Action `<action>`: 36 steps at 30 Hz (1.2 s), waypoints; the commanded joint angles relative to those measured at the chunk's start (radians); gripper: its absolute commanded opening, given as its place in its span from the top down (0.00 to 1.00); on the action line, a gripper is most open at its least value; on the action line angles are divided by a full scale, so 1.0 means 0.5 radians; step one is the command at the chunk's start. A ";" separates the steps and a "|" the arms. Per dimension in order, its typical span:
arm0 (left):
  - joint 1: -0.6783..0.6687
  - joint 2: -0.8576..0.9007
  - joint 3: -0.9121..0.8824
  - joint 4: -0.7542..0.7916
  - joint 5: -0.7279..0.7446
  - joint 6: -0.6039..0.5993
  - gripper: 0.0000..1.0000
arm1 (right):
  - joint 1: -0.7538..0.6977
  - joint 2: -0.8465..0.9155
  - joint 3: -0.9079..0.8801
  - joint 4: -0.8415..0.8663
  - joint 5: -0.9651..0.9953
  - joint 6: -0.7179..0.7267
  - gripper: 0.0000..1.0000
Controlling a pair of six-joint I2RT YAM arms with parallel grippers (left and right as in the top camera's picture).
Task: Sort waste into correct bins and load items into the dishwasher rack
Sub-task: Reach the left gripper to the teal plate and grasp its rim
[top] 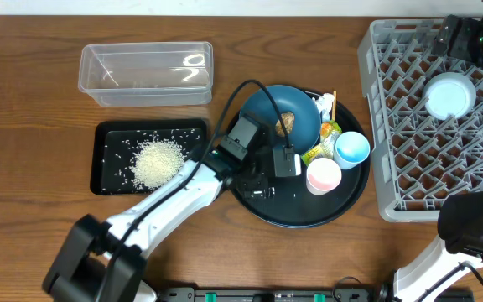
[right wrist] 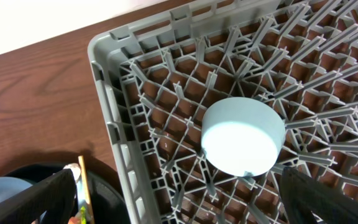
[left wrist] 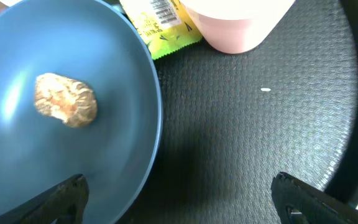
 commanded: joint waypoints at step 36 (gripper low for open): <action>0.002 0.340 0.028 0.172 0.010 0.035 0.31 | -0.017 -0.021 0.015 -0.002 -0.007 -0.026 0.01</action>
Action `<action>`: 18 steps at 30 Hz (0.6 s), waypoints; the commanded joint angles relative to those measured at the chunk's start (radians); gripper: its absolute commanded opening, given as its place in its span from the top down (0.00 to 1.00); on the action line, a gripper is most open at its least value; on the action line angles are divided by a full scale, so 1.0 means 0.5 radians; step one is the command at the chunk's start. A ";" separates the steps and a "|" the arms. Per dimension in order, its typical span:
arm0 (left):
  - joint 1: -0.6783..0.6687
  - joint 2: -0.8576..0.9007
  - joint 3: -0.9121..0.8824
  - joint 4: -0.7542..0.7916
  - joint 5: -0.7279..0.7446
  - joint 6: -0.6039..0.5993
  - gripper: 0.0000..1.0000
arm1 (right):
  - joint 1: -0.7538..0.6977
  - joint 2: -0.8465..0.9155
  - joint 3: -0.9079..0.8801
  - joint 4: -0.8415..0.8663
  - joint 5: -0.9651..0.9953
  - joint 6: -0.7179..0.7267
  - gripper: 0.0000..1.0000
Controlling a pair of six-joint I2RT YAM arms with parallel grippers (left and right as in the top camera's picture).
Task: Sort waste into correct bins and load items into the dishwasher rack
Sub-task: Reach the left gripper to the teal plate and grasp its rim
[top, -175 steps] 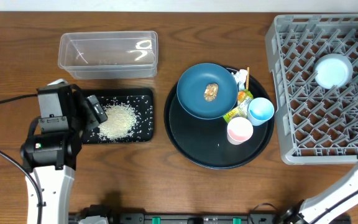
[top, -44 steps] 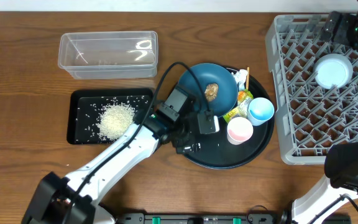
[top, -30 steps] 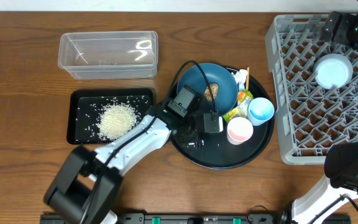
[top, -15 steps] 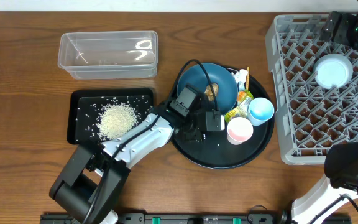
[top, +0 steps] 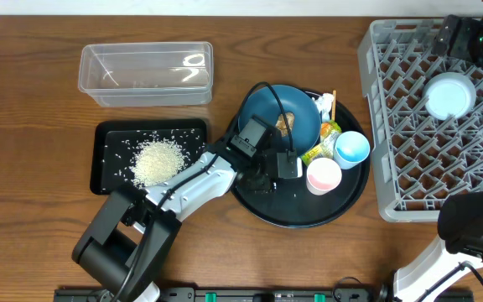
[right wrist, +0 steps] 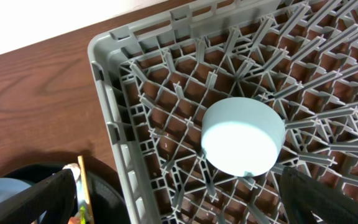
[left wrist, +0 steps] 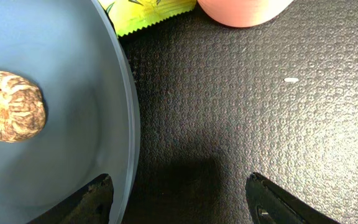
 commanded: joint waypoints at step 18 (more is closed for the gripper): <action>0.001 0.027 0.028 -0.011 0.004 0.004 0.51 | -0.017 -0.021 0.015 -0.002 -0.008 -0.026 0.01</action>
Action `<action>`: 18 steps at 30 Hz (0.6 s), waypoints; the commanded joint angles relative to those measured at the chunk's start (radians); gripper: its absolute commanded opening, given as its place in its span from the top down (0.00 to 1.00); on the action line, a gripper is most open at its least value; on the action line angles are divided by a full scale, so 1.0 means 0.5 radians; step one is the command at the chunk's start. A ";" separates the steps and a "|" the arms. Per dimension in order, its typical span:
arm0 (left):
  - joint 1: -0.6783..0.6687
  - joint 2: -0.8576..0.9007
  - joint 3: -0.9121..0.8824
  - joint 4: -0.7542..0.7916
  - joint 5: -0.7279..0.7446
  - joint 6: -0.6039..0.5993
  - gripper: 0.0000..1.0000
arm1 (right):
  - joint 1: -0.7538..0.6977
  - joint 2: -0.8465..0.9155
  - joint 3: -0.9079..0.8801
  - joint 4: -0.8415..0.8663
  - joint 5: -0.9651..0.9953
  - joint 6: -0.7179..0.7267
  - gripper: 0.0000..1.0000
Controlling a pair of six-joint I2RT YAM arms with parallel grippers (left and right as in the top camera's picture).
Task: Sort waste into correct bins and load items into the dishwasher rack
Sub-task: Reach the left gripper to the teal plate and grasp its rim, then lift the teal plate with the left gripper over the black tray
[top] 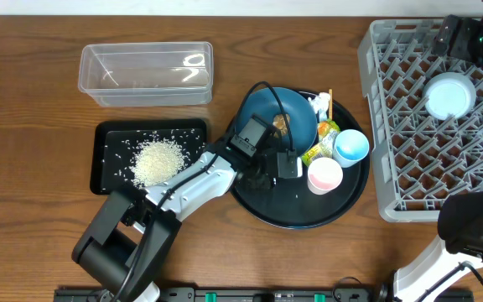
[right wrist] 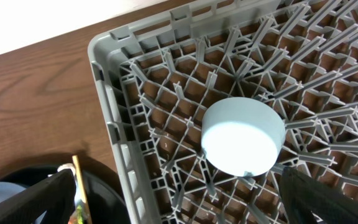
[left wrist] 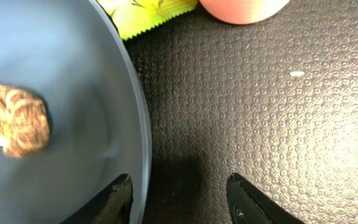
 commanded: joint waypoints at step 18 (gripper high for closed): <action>-0.001 0.027 0.025 -0.011 0.002 -0.008 0.86 | -0.017 -0.021 0.015 -0.002 -0.007 -0.026 0.01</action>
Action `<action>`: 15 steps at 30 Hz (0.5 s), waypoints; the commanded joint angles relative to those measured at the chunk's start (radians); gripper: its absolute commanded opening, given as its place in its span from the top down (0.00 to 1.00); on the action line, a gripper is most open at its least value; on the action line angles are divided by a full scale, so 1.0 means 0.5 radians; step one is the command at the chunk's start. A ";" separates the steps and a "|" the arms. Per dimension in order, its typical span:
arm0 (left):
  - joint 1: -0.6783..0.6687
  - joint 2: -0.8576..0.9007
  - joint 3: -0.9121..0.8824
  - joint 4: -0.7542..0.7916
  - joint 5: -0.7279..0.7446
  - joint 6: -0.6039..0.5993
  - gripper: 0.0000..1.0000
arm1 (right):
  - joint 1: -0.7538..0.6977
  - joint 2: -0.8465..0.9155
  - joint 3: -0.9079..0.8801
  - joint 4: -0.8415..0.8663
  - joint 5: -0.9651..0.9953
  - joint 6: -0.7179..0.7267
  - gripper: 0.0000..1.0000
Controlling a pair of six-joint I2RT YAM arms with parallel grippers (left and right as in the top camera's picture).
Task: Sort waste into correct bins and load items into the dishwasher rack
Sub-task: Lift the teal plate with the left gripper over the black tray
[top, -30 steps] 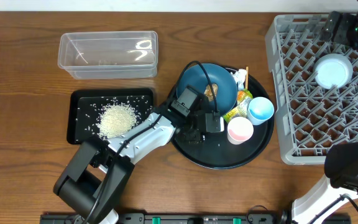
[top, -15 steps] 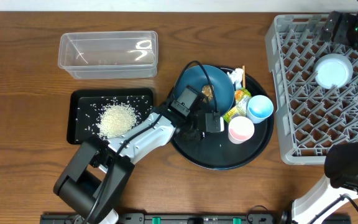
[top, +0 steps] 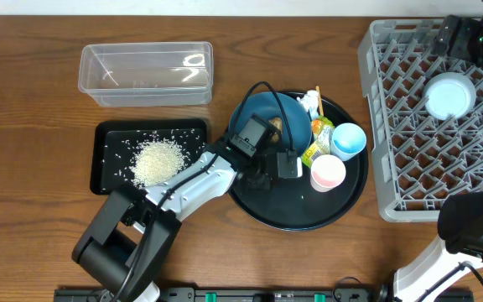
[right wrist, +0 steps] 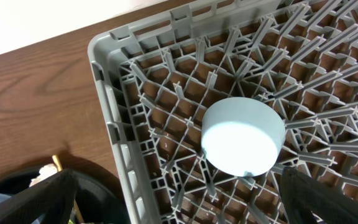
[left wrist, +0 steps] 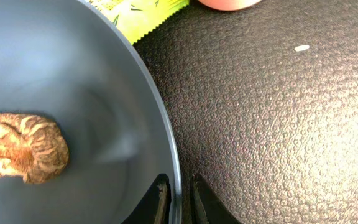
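A blue bowl with a brown lump of food in it sits on the round black tray. My left gripper is shut on the bowl's near rim, one finger inside and one outside. Seen from overhead, the left gripper is at the bowl's front edge. A pink cup, a blue cup, a green wrapper and white crumpled paper share the tray. My right gripper hangs open over the grey dishwasher rack, which holds an upturned pale bowl.
A clear plastic bin stands at the back left. In front of it lies a black rectangular tray with a heap of rice. The rack fills the right side of the table.
My left gripper's fingers, then apart on either side of the bowl's rim, are now shut on it. Bowl, tray and cups have shifted slightly left. The right arm is unchanged.
My left gripper was wide open above the tray beside the blue bowl. Then it was lower, with the rim between its fingers. The gap was narrower at the last moment, and now it grips the rim. The right gripper stayed open over the rack throughout.
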 commanded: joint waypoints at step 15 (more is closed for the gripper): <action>-0.001 -0.035 0.025 -0.006 0.004 -0.095 0.94 | -0.017 -0.021 0.015 -0.002 -0.007 -0.026 0.01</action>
